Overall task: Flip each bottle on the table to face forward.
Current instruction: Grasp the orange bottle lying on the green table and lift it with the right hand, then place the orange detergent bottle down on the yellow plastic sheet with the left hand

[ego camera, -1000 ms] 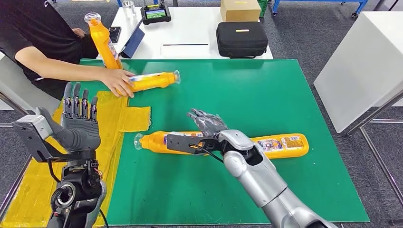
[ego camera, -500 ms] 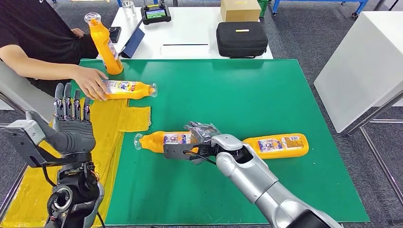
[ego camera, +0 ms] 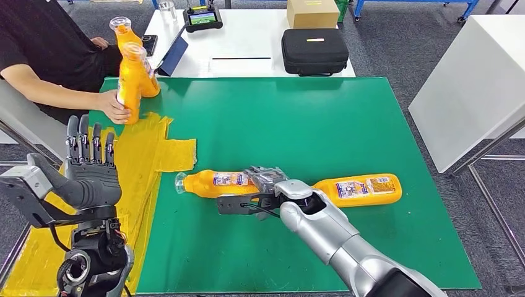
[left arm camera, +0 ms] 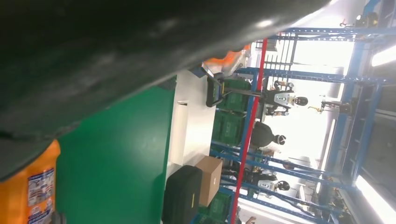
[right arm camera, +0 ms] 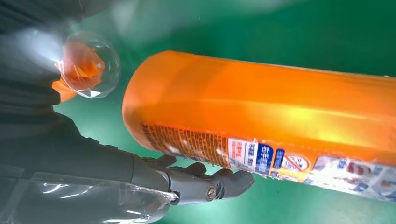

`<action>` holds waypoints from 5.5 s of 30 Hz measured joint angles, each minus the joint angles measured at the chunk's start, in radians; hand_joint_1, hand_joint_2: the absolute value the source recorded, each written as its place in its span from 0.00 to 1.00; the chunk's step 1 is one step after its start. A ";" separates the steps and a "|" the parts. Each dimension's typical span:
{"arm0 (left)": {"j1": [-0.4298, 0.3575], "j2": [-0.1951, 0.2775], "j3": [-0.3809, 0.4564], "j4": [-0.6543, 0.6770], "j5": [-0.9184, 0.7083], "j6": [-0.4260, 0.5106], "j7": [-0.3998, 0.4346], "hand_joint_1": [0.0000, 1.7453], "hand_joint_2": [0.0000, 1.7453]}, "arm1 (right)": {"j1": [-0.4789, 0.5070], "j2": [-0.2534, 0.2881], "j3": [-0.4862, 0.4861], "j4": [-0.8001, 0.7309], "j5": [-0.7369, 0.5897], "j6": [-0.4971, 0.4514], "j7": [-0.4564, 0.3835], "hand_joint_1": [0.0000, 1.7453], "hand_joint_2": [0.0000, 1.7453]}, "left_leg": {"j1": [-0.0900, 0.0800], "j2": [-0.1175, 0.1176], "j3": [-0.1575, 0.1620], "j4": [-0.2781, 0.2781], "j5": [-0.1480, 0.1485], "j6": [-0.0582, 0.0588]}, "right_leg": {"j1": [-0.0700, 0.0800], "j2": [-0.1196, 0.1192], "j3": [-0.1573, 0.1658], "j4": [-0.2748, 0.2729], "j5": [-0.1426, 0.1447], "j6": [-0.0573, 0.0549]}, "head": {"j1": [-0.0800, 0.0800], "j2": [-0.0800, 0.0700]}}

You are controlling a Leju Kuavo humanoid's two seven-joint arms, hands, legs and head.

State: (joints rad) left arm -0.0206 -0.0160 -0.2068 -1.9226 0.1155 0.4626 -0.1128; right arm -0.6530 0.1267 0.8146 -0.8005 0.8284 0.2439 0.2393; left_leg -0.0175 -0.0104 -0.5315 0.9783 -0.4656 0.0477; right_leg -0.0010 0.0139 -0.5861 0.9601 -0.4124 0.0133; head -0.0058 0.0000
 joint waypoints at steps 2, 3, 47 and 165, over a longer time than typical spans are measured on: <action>0.008 0.000 0.000 -0.004 0.007 -0.001 -0.002 0.00 0.00 | -0.011 0.004 0.010 0.030 0.008 0.003 -0.007 0.50 1.00 | 0.000 0.000 0.001 0.000 0.000 0.000 | 0.000 0.000 0.000 0.000 0.000 0.000 | 0.000 0.000; 0.012 0.000 0.000 -0.006 0.009 -0.003 -0.003 0.00 0.00 | -0.017 0.006 0.015 0.047 0.011 0.004 -0.013 0.75 1.00 | 0.000 0.000 0.001 0.000 0.000 0.000 | 0.000 0.000 0.001 0.000 0.000 0.000 | 0.000 0.000; 0.066 -0.004 0.003 -0.032 0.261 -0.216 -0.002 0.00 1.00 | 0.373 -0.148 -0.356 -0.632 -0.355 -0.213 -0.059 1.00 1.00 | -0.002 -0.001 0.005 0.000 -0.001 0.000 | 0.000 0.000 0.004 -0.002 0.000 0.000 | -0.002 0.000; 0.036 0.138 -0.281 -0.111 0.145 0.134 -0.326 1.00 1.00 | 0.132 -0.107 0.288 -0.385 -0.432 -0.213 -0.103 0.00 0.00 | -0.001 0.001 -0.003 0.000 -0.001 0.000 | 0.000 0.002 -0.004 0.000 0.000 0.000 | -0.001 0.000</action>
State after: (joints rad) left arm 0.0153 0.1223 -0.4880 -2.0336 0.2601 0.5964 -0.4393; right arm -0.5215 0.0195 1.1026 -1.1853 0.3963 0.0313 0.1364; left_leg -0.0187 -0.0098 -0.5343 0.9784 -0.4665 0.0478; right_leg -0.0014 0.0160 -0.5897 0.9597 -0.4127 0.0132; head -0.0067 0.0000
